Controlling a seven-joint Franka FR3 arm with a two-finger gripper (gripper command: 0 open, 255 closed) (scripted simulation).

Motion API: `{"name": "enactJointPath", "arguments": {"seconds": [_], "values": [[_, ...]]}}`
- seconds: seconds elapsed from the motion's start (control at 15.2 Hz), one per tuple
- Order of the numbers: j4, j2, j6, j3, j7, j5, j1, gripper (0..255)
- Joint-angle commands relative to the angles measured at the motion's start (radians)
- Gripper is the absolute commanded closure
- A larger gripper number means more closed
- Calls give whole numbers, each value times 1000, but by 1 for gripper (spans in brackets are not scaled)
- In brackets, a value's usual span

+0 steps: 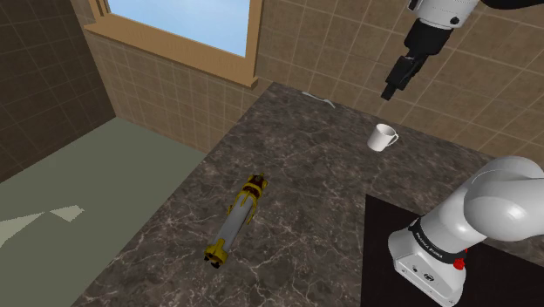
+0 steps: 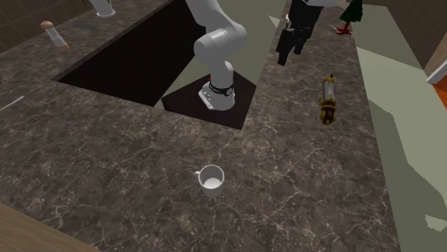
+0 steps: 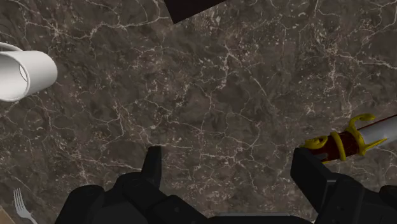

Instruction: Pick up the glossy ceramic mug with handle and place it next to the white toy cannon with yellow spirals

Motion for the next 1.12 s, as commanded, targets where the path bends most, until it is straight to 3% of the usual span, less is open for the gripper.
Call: {"name": "enactJointPath", "arguments": {"seconds": [0.0,0.53,1.06], "values": [[0,0,0,0,0,0,0,0],[-169,18,208,-136,-134,-101,-69,0],[-256,150,454,-287,-269,-200,-145,0]]}}
